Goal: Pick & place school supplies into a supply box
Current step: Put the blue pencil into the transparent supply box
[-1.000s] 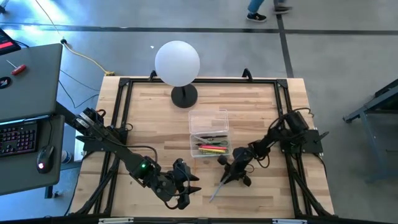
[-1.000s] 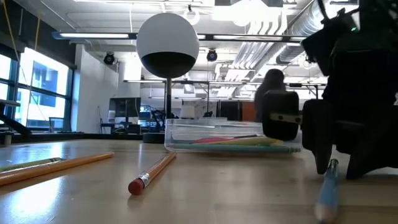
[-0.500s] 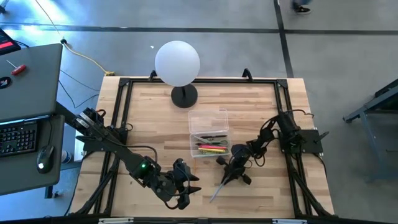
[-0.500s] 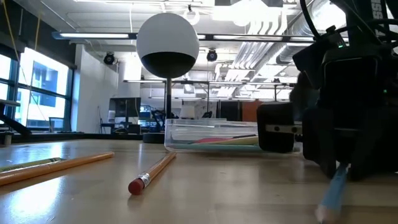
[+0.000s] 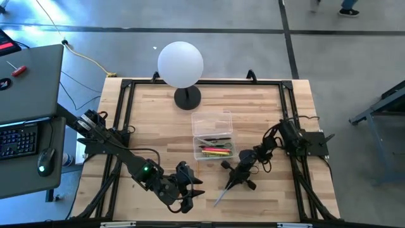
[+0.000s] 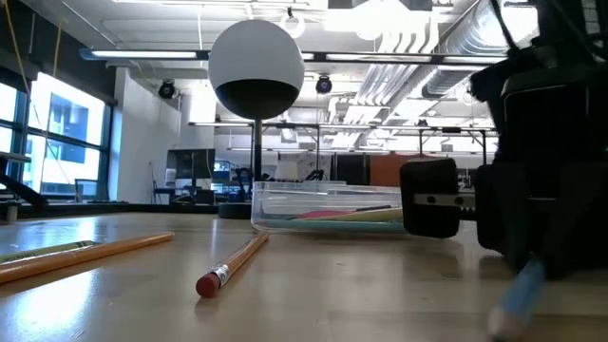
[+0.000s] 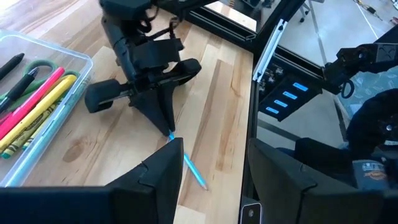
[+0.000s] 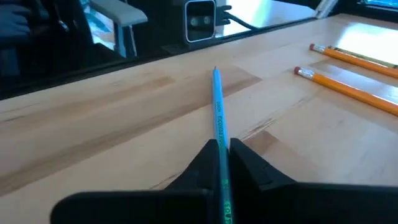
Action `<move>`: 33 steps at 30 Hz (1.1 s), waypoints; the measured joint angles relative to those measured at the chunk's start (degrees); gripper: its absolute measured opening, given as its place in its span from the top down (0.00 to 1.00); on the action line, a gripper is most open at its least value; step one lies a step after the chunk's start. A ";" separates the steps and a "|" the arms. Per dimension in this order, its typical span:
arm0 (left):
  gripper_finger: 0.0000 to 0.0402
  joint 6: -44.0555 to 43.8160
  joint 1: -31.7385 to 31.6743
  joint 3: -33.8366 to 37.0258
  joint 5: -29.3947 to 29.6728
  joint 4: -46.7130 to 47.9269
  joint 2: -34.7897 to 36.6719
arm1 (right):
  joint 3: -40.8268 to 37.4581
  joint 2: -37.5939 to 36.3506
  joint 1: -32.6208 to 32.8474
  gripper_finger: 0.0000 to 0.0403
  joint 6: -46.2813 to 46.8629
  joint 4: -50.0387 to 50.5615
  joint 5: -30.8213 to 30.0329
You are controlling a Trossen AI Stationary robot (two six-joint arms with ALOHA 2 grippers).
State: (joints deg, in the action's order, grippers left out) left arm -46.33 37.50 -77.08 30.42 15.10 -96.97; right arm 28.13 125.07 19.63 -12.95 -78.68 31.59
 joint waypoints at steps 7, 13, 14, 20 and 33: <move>0.47 0.00 0.00 0.00 0.04 0.00 0.00 | -1.31 -7.72 3.74 0.98 1.24 -0.38 -10.38; 0.47 0.00 0.00 0.00 0.19 -0.12 0.00 | -3.45 -21.95 4.85 0.98 -3.76 11.78 -26.59; 0.47 0.01 0.00 0.01 0.20 -0.05 0.00 | -3.63 -24.63 4.71 0.97 -4.84 15.43 -30.76; 0.47 1.57 0.00 0.01 1.72 -0.05 0.00 | -3.55 -38.49 0.85 0.97 -10.01 29.98 -49.34; 0.47 4.50 -0.02 0.02 2.29 -0.94 0.00 | -3.48 -34.35 -12.88 0.98 -2.41 30.04 -35.86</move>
State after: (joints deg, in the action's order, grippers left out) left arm -41.83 37.47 -77.06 32.71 14.15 -96.97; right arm 24.65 90.72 6.75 -15.37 -48.64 -4.27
